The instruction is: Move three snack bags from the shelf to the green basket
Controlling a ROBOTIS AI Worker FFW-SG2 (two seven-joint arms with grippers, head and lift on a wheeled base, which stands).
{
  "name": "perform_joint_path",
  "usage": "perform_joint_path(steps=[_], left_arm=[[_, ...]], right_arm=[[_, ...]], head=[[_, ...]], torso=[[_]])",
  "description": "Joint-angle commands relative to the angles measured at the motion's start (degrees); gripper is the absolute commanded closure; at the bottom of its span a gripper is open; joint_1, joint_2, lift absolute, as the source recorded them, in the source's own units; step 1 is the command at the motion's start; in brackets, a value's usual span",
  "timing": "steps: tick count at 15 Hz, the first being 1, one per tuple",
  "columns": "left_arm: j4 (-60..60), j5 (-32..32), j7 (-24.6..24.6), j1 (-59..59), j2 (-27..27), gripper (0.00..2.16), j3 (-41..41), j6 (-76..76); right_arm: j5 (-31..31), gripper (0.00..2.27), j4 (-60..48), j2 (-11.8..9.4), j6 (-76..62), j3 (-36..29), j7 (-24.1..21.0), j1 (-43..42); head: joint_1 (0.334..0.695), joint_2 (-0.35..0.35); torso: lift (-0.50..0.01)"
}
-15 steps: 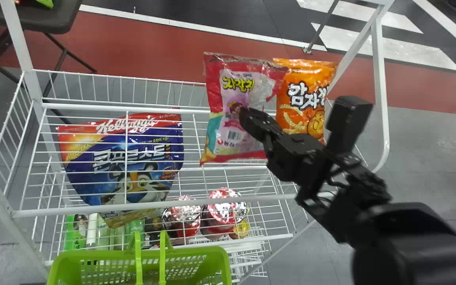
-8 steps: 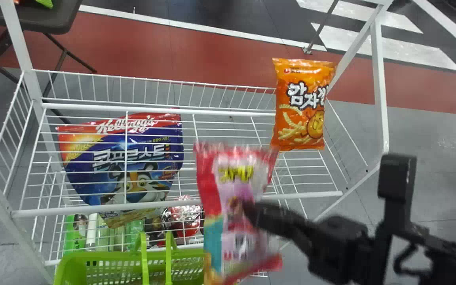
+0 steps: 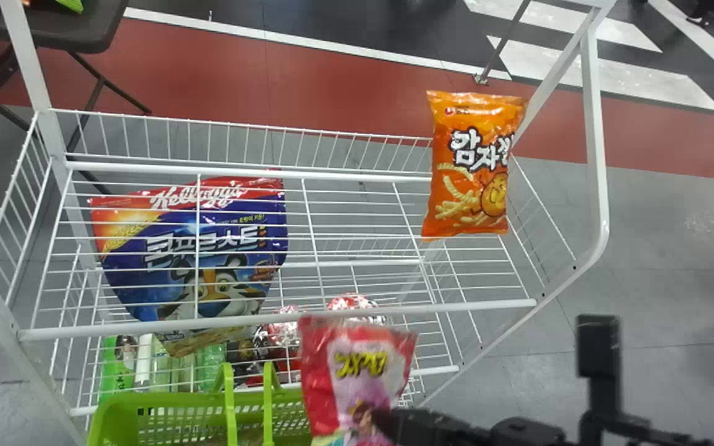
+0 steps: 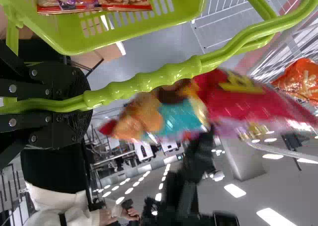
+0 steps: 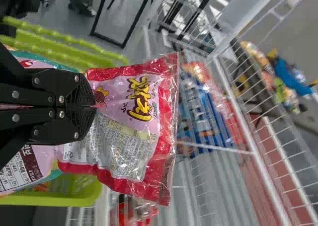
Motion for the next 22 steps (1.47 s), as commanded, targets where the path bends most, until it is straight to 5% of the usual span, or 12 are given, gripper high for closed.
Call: perform_joint_path(steps=[1,11,12,14,17,22], left_arm=[[0.04,0.00,-0.11,0.13,0.02,1.55,0.01,-0.21],[-0.75,-0.09,-0.02,0.92,0.02,1.55,-0.08,-0.39],[-0.83,-0.09,-0.02,0.92,0.11,1.55,0.01,-0.39],[-0.75,-0.09,0.07,0.83,0.02,1.55,0.01,-0.39],[-0.57,-0.09,0.07,0.57,0.02,1.55,-0.08,-0.39],[-0.22,-0.35,0.59,0.22,0.02,1.55,-0.69,-0.39]], right_arm=[[3.87,2.24,5.60,-1.37,0.82,6.13,-0.09,0.98],[7.74,2.20,22.39,-2.69,-19.17,18.97,-0.97,-1.66],[7.74,1.89,22.30,-3.22,-15.30,18.97,-0.88,-2.10],[9.40,0.00,19.49,-4.10,-10.55,18.18,-0.88,-1.57],[10.11,0.04,13.95,-3.92,-9.32,15.63,-2.20,0.71],[11.51,0.09,7.01,-3.30,-43.77,16.59,-7.38,9.06]], head=[[0.695,-0.350],[0.695,-0.350],[0.695,-0.350],[0.695,-0.350],[0.695,-0.350],[0.695,-0.350]], torso=[[-0.048],[-0.048],[-0.048],[-0.048],[-0.048],[-0.048]])
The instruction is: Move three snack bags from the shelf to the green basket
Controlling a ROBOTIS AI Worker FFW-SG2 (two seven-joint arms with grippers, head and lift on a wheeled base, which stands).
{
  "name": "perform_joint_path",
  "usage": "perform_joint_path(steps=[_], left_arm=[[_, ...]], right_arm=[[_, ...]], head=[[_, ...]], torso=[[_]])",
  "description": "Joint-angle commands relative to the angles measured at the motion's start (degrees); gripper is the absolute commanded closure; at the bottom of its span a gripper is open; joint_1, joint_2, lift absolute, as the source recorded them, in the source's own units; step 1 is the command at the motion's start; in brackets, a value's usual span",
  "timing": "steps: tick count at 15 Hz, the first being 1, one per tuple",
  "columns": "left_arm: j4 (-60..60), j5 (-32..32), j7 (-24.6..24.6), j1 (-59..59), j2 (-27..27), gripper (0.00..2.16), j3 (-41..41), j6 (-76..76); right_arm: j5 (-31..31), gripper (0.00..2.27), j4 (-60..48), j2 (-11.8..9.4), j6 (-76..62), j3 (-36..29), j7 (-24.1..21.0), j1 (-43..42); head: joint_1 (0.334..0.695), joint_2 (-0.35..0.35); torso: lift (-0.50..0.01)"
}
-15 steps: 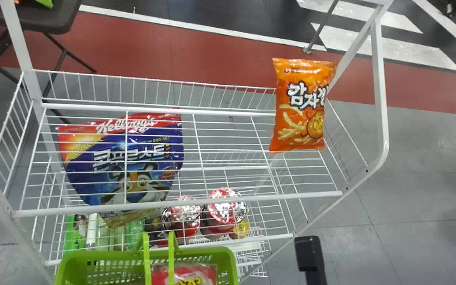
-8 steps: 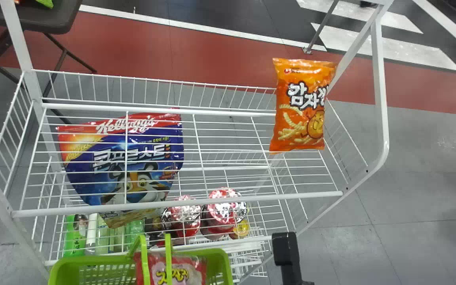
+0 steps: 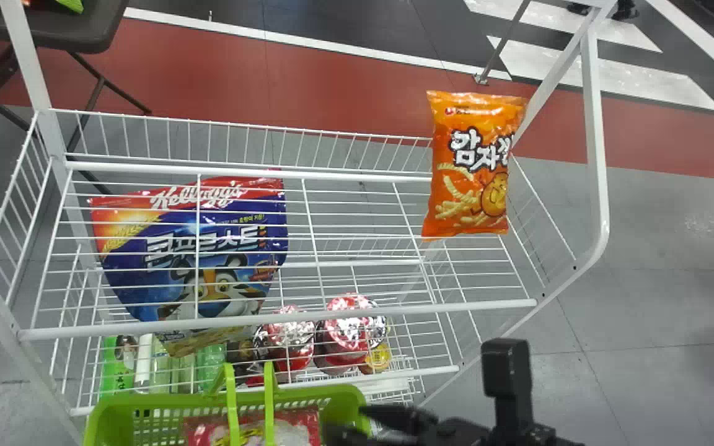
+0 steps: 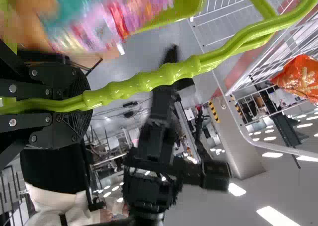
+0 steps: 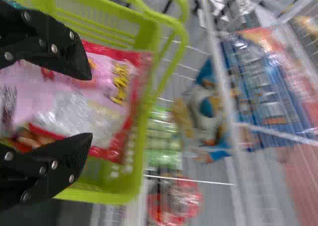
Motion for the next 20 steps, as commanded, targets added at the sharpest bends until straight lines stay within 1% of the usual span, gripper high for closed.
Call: perform_joint_path(steps=[1,3,5,6,7,8,10,13,15,20], left_arm=[[0.13,-0.19,0.07,-0.04,0.00,1.55,-0.13,0.00],[0.39,-0.10,0.07,-0.48,0.18,1.55,-0.13,0.00],[0.57,-0.10,-0.10,-0.74,0.44,1.55,-0.13,-0.17],[0.92,0.16,-0.28,-1.09,0.53,1.55,-0.04,-0.17],[1.27,0.60,-0.45,-1.27,0.70,1.55,0.14,-0.17],[1.71,0.96,-0.63,-1.71,1.06,1.55,0.31,-0.17],[2.68,2.01,-1.77,-2.15,1.41,1.55,1.28,-0.17],[4.44,4.91,-2.56,-3.11,3.08,1.55,2.77,-1.40],[4.88,5.35,-2.83,-3.29,3.43,1.55,3.13,-1.40],[4.52,5.35,-2.91,-3.02,3.25,1.55,3.13,-1.58]], right_arm=[[1.22,0.09,-1.86,0.16,-20.29,2.10,-1.79,4.17],[6.76,0.09,-1.68,-0.01,-36.46,7.03,-6.36,6.72],[10.89,0.09,0.69,-1.15,-51.75,11.77,-12.07,8.92],[11.68,0.09,2.45,-1.95,-59.49,13.53,-15.15,9.97],[11.95,0.09,3.33,-3.00,-63.00,14.85,-18.31,10.76],[12.39,0.09,3.68,-3.62,-62.83,15.64,-19.54,11.29],[12.21,0.09,4.21,-3.44,-57.55,15.37,-19.54,11.99],[9.05,0.09,6.40,-1.68,-56.85,11.33,-19.10,12.35],[8.43,0.09,6.76,-0.98,-57.20,10.36,-19.01,12.35],[7.99,0.09,6.67,-0.89,-58.26,9.49,-19.01,12.26]], head=[[0.695,-0.350],[0.695,-0.350],[0.695,-0.350],[0.695,-0.350],[0.695,-0.350],[0.695,-0.350],[0.695,-0.350],[0.695,-0.350],[0.695,-0.350],[0.695,-0.350]], torso=[[-0.048],[-0.048],[-0.048],[-0.048],[-0.048],[-0.048],[-0.048],[-0.048],[-0.048],[-0.048]])
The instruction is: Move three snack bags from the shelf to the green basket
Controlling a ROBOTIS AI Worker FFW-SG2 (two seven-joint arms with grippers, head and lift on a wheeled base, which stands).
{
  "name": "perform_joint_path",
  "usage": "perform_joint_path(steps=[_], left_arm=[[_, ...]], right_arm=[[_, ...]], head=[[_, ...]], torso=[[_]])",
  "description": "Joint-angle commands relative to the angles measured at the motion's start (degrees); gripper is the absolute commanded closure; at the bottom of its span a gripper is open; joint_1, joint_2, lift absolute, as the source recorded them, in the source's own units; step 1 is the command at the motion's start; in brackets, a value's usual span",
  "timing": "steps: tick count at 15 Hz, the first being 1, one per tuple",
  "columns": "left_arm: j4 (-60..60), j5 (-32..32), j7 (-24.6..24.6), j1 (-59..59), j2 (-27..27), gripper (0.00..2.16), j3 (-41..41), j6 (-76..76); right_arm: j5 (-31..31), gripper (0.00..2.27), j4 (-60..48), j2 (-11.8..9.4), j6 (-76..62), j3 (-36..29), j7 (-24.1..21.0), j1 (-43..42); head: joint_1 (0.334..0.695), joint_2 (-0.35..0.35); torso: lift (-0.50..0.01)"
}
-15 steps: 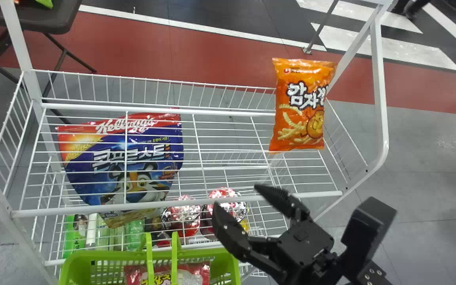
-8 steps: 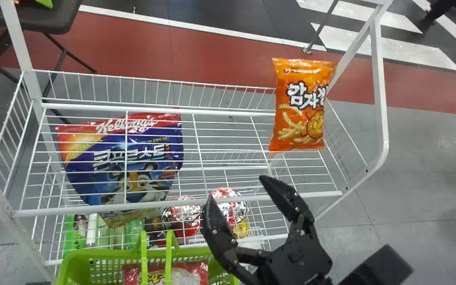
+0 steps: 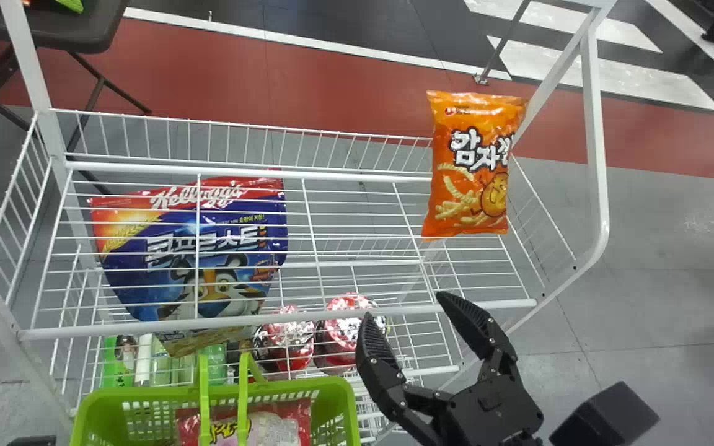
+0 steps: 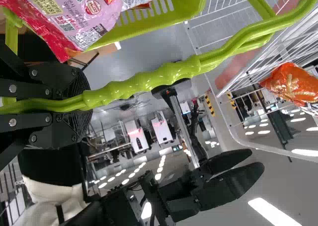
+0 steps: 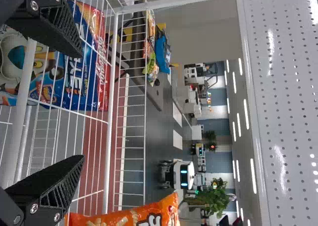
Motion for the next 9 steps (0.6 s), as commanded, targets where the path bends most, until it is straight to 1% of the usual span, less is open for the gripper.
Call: perform_joint_path(steps=[1,9], left_arm=[[-0.23,0.00,0.04,0.17,-0.07,1.55,0.13,-0.16],[-1.11,-0.09,0.04,0.61,-0.42,1.55,0.39,-0.16]], right_arm=[[-0.57,0.09,0.03,0.01,-0.02,-0.38,0.00,-0.22],[-1.98,0.09,0.56,0.01,-0.37,-0.91,0.00,-0.83]], head=[[0.695,-0.350],[0.695,-0.350]], torso=[[-0.048],[-0.048]])
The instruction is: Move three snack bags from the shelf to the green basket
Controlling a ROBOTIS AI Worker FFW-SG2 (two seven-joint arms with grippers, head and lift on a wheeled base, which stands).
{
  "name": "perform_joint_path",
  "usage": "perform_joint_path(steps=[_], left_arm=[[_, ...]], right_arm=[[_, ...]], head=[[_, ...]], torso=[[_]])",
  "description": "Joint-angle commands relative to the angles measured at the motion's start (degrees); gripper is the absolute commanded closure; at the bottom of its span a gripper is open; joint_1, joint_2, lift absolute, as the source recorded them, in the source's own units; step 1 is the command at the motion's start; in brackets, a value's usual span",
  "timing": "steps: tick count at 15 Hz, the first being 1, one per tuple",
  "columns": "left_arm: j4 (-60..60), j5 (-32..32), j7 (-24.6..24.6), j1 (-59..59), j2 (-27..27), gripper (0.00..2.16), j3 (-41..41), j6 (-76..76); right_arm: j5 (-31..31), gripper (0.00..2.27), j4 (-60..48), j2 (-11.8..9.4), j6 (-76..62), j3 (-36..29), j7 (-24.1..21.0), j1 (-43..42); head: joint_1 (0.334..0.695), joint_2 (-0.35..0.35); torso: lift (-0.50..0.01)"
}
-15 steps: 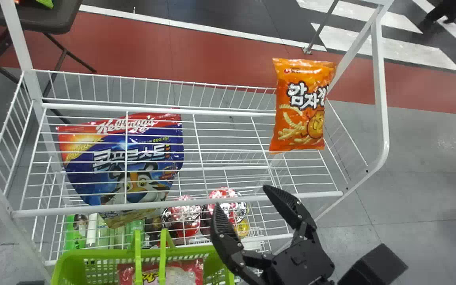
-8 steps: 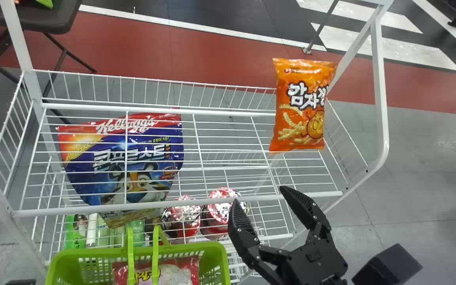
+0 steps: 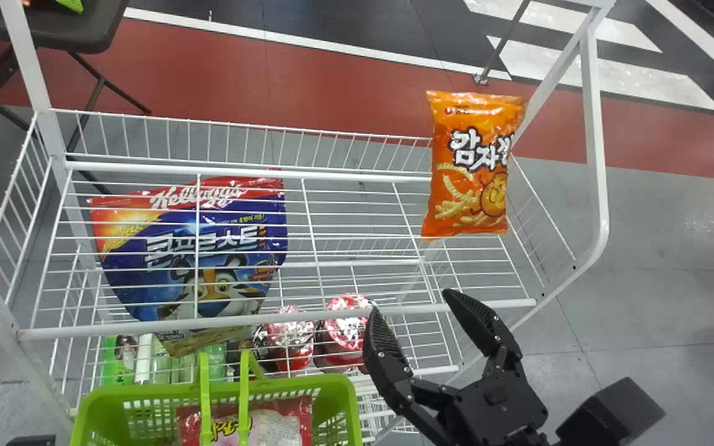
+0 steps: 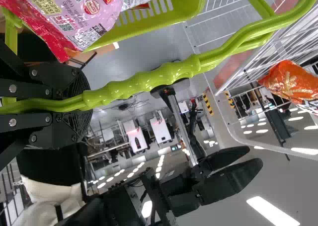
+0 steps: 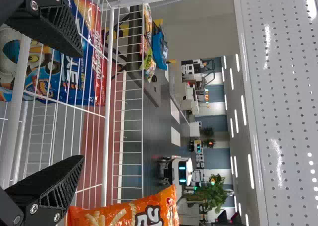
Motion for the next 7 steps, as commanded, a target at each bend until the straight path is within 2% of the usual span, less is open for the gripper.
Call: perform_joint_path(steps=[1,7], left_arm=[[-0.53,-0.09,0.00,0.32,-0.09,1.55,0.17,0.00],[-2.12,-0.88,0.35,1.11,-0.44,1.55,0.61,0.18]], right_arm=[[-0.14,0.09,-0.05,0.00,-0.23,-0.17,0.00,-0.20],[-0.93,0.09,-0.05,-0.18,0.30,-0.26,0.00,-1.16]], head=[[0.695,-0.350],[0.695,-0.350]], torso=[[-0.048],[-0.048]])
